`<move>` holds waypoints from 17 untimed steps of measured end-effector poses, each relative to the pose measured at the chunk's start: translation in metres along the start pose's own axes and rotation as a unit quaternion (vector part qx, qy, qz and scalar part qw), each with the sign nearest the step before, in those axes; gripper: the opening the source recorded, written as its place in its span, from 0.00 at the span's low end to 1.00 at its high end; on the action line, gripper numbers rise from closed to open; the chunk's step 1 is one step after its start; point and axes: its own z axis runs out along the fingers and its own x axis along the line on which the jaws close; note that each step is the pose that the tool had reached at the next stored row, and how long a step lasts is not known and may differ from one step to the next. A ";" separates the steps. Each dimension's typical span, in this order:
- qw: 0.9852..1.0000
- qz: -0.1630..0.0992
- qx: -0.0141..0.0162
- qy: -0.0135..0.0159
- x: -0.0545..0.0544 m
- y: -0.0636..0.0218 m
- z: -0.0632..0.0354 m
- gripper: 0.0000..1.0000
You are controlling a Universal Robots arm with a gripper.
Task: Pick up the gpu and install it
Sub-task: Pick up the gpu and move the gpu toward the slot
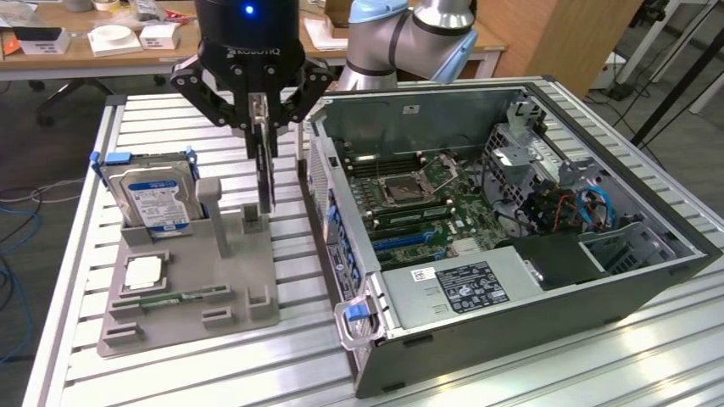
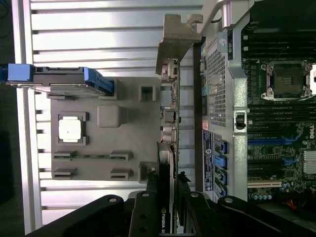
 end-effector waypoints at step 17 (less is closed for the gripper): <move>1.000 0.000 0.000 0.000 -0.030 0.0015 -0.0001 0.26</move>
